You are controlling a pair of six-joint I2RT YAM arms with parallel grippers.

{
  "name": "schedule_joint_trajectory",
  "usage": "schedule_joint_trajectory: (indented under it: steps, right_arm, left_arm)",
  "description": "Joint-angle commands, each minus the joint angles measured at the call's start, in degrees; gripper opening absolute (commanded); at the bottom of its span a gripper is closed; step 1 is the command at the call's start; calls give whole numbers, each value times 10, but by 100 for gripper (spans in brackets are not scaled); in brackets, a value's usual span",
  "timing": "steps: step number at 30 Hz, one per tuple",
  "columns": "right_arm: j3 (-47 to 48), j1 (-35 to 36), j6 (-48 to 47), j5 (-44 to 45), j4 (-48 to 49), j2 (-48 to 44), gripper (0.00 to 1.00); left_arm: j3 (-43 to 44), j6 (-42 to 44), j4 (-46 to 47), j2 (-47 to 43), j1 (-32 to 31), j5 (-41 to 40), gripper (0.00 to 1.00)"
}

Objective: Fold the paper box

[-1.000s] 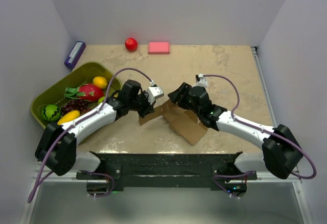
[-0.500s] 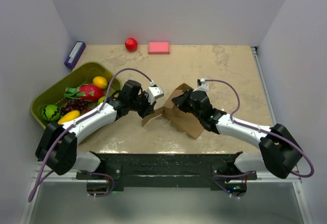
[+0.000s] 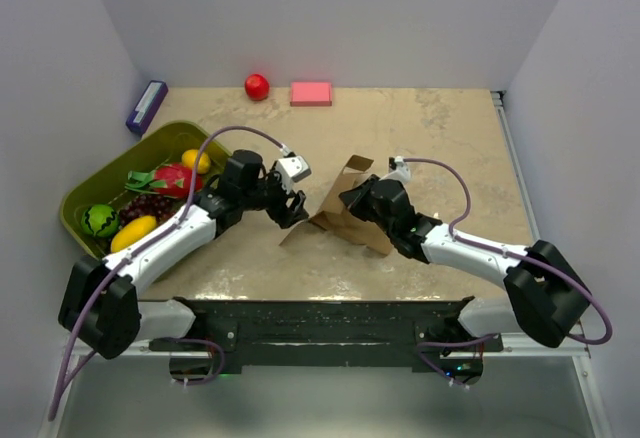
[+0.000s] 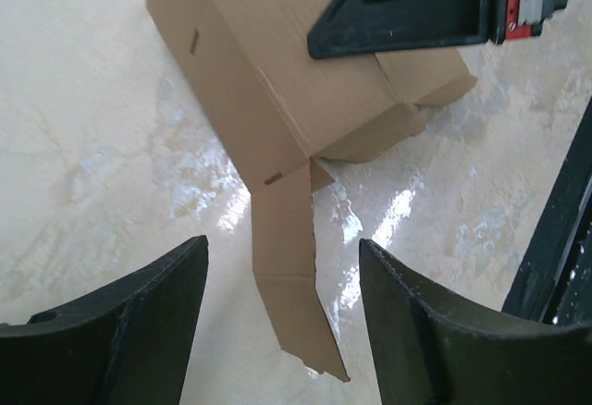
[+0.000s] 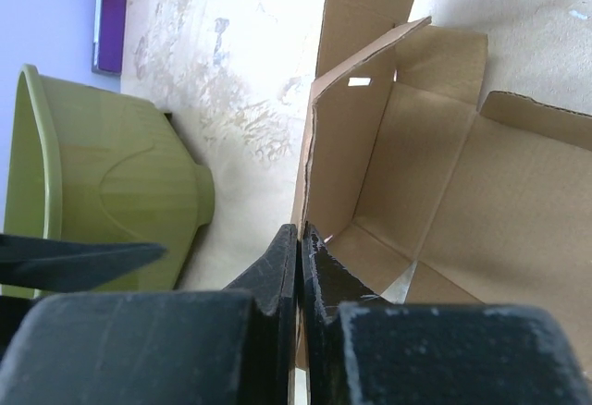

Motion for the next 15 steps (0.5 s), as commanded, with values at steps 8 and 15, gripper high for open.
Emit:
schedule_joint_trajectory:
  steps: [8, 15]
  right_arm:
    - [24, -1, 10, 44, 4, 8, 2]
    - [27, 0, 10, 40, 15, 16, 6]
  left_arm:
    - [8, -25, 52, 20, 4, 16, 74]
    - [13, -21, 68, 58, -5, 13, 75]
